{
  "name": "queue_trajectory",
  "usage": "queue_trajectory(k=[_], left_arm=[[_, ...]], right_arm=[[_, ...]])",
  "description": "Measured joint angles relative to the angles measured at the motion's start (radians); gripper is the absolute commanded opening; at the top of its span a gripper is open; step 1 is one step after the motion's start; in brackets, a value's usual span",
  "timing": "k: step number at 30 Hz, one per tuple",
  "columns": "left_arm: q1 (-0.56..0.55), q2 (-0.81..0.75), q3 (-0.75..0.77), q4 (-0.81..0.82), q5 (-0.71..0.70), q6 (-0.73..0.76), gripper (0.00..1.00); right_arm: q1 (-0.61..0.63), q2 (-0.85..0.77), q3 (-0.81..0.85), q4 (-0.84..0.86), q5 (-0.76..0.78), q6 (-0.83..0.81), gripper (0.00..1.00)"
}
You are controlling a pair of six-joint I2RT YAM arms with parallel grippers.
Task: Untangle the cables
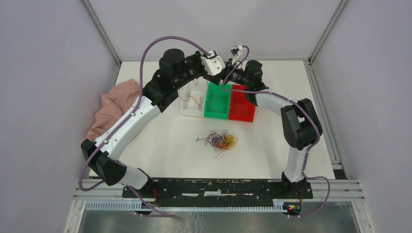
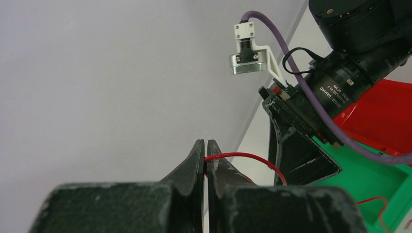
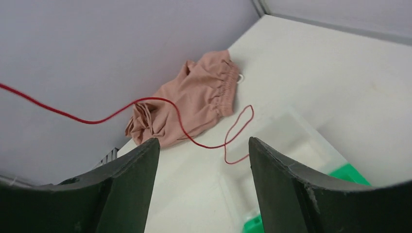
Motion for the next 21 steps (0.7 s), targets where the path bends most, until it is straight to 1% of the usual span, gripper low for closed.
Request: queue_trajectory(k=[4, 7, 9, 10, 11, 12, 13, 14, 15, 18, 19, 21], left_arm=[[0.0, 0.0, 0.005, -0.015, 0.001, -0.01, 0.03], [0.0, -0.002, 0.008, -0.019, 0.001, -0.017, 0.03], [0.0, -0.005, 0.01, -0.022, 0.001, -0.02, 0.03], [0.0, -0.007, 0.01, -0.022, 0.001, -0.021, 0.03], [0.0, -0.009, 0.01, -0.023, 0.001, -0.021, 0.03], [0.0, -0.012, 0.01, -0.023, 0.001, -0.022, 0.03], [0.0, -0.015, 0.01, -0.024, 0.001, -0.022, 0.03], [0.0, -0.019, 0.01, -0.024, 0.001, -0.022, 0.03], [0.0, -0.023, 0.01, -0.025, 0.001, -0.022, 0.03], [0.0, -0.036, 0.01, -0.026, 0.0, -0.021, 0.03], [0.0, -0.042, 0.007, -0.025, 0.0, -0.021, 0.03], [0.002, -0.054, -0.01, -0.039, -0.006, -0.02, 0.03]], right_arm=[[0.05, 0.023, 0.051, 0.086, -0.069, -0.007, 0.76], [0.099, 0.029, 0.1, 0.071, -0.087, -0.057, 0.75], [0.128, 0.035, 0.134, 0.042, -0.083, -0.102, 0.71], [0.14, 0.037, 0.15, 0.016, -0.077, -0.126, 0.66], [0.15, 0.04, 0.166, -0.013, -0.068, -0.151, 0.59], [0.158, 0.043, 0.181, -0.042, -0.057, -0.181, 0.43], [0.164, 0.047, 0.195, -0.071, -0.041, -0.208, 0.31], [0.167, 0.05, 0.203, -0.096, -0.027, -0.232, 0.21], [0.167, 0.05, 0.204, -0.114, -0.013, -0.249, 0.15], [0.163, 0.05, 0.19, -0.161, 0.034, -0.28, 0.03], [0.159, 0.05, 0.176, -0.161, 0.049, -0.285, 0.0], [0.152, 0.046, 0.137, -0.146, 0.071, -0.288, 0.0]])
